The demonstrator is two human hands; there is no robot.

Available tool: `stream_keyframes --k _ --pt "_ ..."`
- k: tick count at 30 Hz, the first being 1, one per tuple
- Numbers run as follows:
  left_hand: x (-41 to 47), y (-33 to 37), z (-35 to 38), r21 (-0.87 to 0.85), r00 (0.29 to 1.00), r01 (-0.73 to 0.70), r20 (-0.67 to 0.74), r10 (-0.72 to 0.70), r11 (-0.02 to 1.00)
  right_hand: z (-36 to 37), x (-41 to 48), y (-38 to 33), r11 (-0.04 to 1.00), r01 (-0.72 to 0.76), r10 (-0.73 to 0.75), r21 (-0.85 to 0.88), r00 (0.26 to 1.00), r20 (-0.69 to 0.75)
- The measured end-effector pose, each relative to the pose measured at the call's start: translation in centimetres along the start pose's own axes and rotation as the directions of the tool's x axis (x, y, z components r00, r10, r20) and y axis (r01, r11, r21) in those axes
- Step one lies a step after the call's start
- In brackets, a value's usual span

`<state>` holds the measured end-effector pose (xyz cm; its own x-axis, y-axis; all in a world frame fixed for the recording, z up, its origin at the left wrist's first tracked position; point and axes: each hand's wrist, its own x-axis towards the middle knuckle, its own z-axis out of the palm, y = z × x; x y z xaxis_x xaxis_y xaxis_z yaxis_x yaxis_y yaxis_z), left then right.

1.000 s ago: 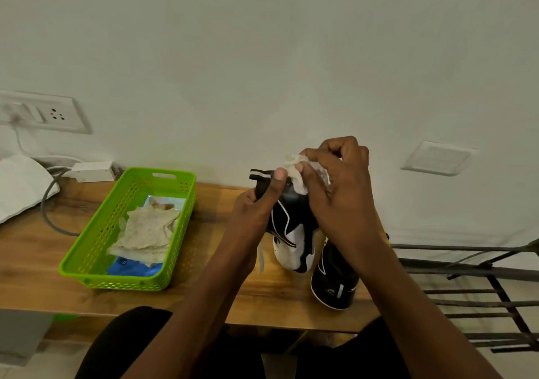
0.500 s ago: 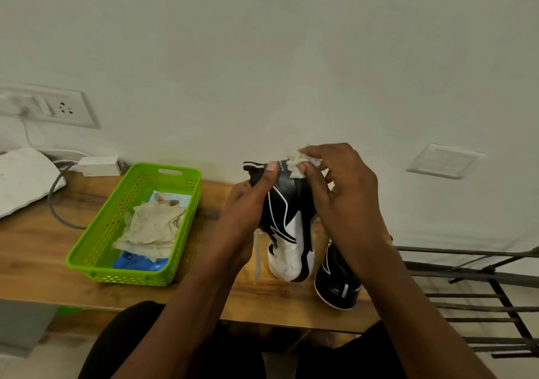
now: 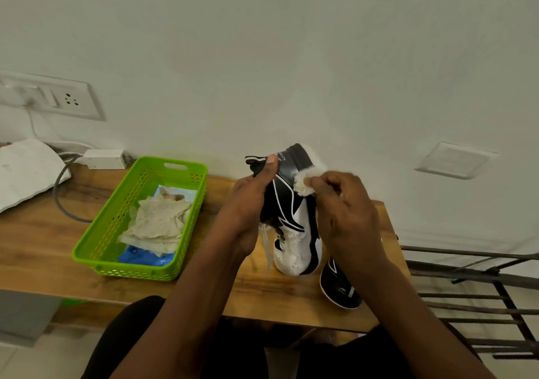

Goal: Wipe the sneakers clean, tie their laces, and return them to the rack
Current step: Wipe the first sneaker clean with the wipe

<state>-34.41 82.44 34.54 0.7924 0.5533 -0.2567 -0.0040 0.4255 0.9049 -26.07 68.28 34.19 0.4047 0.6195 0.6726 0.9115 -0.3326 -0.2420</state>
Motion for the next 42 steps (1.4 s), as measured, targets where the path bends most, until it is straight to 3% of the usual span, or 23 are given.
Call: stream_keyframes --k 4,8,10,16,20,23,25,29,31,36,38,42 --pt "0.1 0.2 -1.2 -0.056 0.999 0.022 -0.030 -0.023 0.998 1.7 -3.9 1.0 1.000 -0.001 0.004 -0.030 0.994 0.113" --pt "-0.4 0.2 -1.2 -0.042 0.998 0.009 0.064 -0.007 0.999 0.7 -0.3 -2.3 0.996 0.041 -0.035 0.075 0.996 -0.084" --pt "-0.6 -0.1 -0.7 -0.026 0.995 -0.008 0.097 0.010 1.000 1.4 2.0 -3.8 0.997 0.066 -0.061 0.047 0.993 -0.099" --pt "0.1 0.2 -2.1 -0.083 0.997 0.019 0.078 -0.013 0.996 4.1 -1.7 -2.1 0.978 0.206 -0.202 -0.040 0.975 0.093" --pt "0.6 -0.1 -2.2 -0.089 1.000 -0.002 0.019 0.004 0.996 3.7 -2.9 -1.6 0.961 0.274 -0.272 0.024 0.937 0.221" --pt "0.8 -0.2 -2.3 -0.101 1.000 0.011 0.026 -0.008 0.995 1.1 1.0 -2.4 0.983 0.163 -0.154 0.090 0.983 -0.097" --pt "0.4 -0.4 -2.2 -0.098 0.999 -0.002 0.040 0.006 0.995 0.1 4.1 -2.2 0.988 0.102 -0.071 0.112 0.964 -0.257" --pt "0.0 -1.0 -1.4 -0.006 0.996 -0.062 0.064 0.062 0.998 2.9 3.4 -1.4 0.991 0.115 -0.105 0.066 0.985 -0.139" --pt "0.3 -1.3 -1.3 0.030 0.996 -0.088 -0.021 0.089 0.996 4.1 0.3 -0.2 0.988 0.145 -0.143 0.053 0.989 -0.040" --pt "0.6 -1.8 -1.6 0.026 0.987 -0.136 -0.087 0.138 0.990 3.7 -2.5 1.9 0.993 -0.038 0.019 0.112 0.986 0.167" --pt "0.4 -1.9 -1.2 0.094 0.974 -0.187 -0.108 0.197 0.978 2.9 -1.8 1.1 0.986 -0.078 0.056 0.149 0.988 0.146" --pt "0.4 -2.3 -0.8 0.294 0.954 -0.242 -0.102 0.282 0.925 2.0 0.7 -1.5 0.945 -0.125 0.143 0.302 0.989 -0.036"
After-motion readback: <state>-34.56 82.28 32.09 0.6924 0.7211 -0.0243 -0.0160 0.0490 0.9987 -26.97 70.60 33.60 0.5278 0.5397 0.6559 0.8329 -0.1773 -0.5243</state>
